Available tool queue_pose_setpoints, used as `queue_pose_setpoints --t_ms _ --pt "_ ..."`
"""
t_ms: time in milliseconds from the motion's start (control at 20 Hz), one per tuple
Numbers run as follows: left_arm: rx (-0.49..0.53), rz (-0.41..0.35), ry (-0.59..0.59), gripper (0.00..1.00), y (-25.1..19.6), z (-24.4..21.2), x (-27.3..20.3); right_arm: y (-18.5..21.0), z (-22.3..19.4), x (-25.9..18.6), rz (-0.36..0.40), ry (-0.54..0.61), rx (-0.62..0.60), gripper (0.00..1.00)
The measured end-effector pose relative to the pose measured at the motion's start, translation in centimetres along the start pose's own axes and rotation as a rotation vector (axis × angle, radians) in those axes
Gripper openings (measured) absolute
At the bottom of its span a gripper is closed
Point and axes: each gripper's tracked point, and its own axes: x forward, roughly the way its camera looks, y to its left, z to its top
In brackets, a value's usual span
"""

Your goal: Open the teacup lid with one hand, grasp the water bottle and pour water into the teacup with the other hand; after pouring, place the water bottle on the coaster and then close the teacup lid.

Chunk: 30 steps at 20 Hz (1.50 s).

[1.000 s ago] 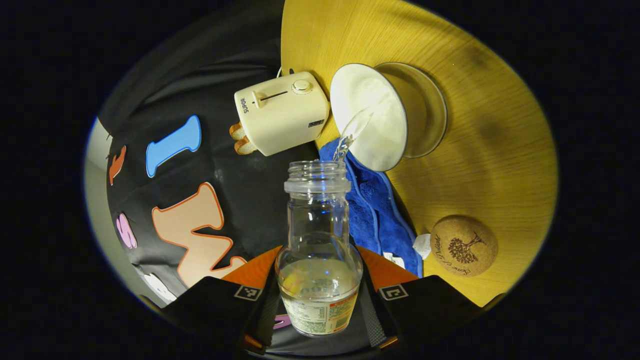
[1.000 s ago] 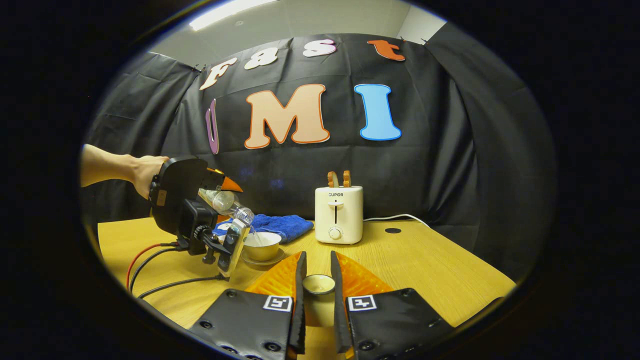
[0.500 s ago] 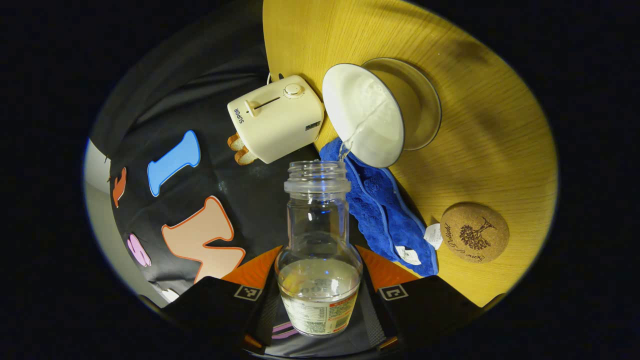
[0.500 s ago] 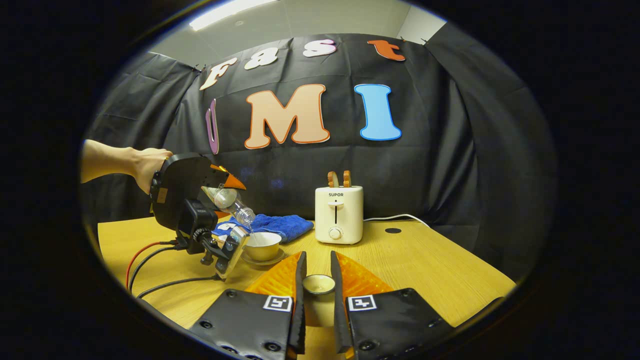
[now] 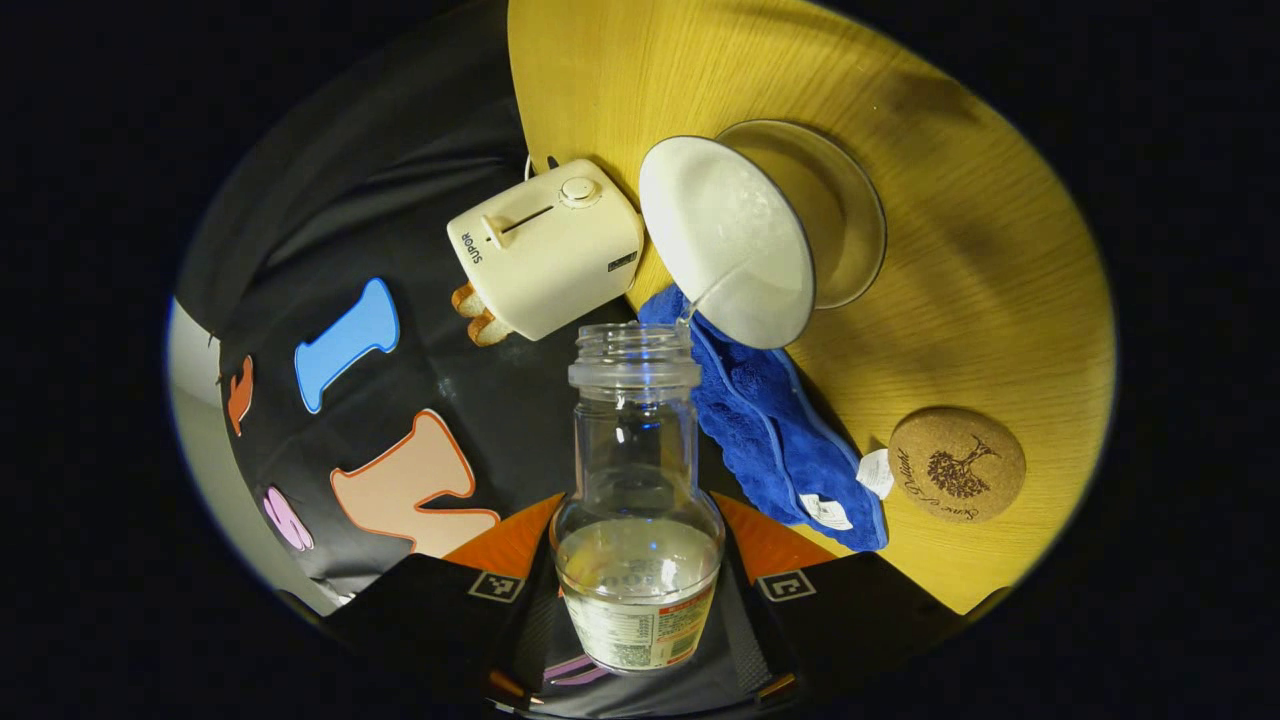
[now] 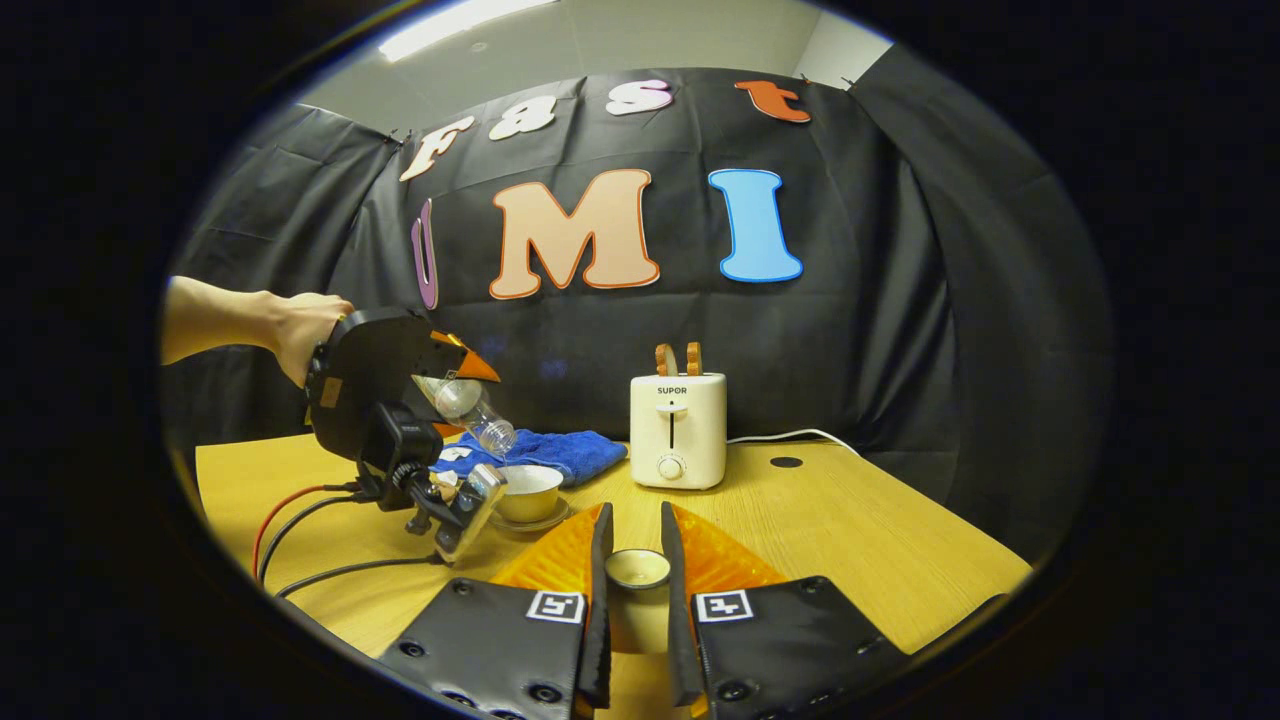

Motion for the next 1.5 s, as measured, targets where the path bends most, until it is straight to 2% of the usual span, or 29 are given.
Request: queue_pose_setpoints --t_ms 350,550,700,850,1050,1150,1300,1400,1500 --pt "-0.056 0.002 -0.016 0.69 0.2 0.5 0.3 0.0 0.0 0.0 0.001 0.000 -0.001 0.26" --pt "-0.164 -0.007 -0.031 0.67 -0.6 0.4 0.3 0.0 0.1 0.0 0.001 0.000 -0.001 0.27" --pt "-0.321 -0.010 -0.056 0.69 -0.8 0.2 0.0 0.0 0.0 0.0 0.001 0.000 -0.001 0.26" --pt "-0.614 0.013 -0.127 0.69 -0.3 0.5 -0.9 0.0 0.1 0.0 0.001 0.000 -0.001 0.26" --pt "-1.157 0.058 -0.204 0.68 -0.1 -1.3 -0.9 0.0 0.1 0.0 -0.007 0.001 -0.002 0.26" --pt "-1.396 0.121 -0.230 0.68 0.6 -2.9 -0.4 0.0 0.1 -0.1 -0.008 0.001 -0.001 0.26" --pt "-1.745 0.132 -0.289 0.67 1.3 -3.1 0.1 0.0 0.0 0.0 -0.012 0.002 -0.002 0.26" --pt "-1.890 0.167 -0.297 0.68 1.9 -3.3 0.5 0.0 0.1 -0.1 -0.014 0.001 -0.002 0.26" --pt "-1.976 0.177 -0.308 0.67 1.8 -2.4 1.0 0.0 0.0 0.0 -0.015 0.001 -0.001 0.27"
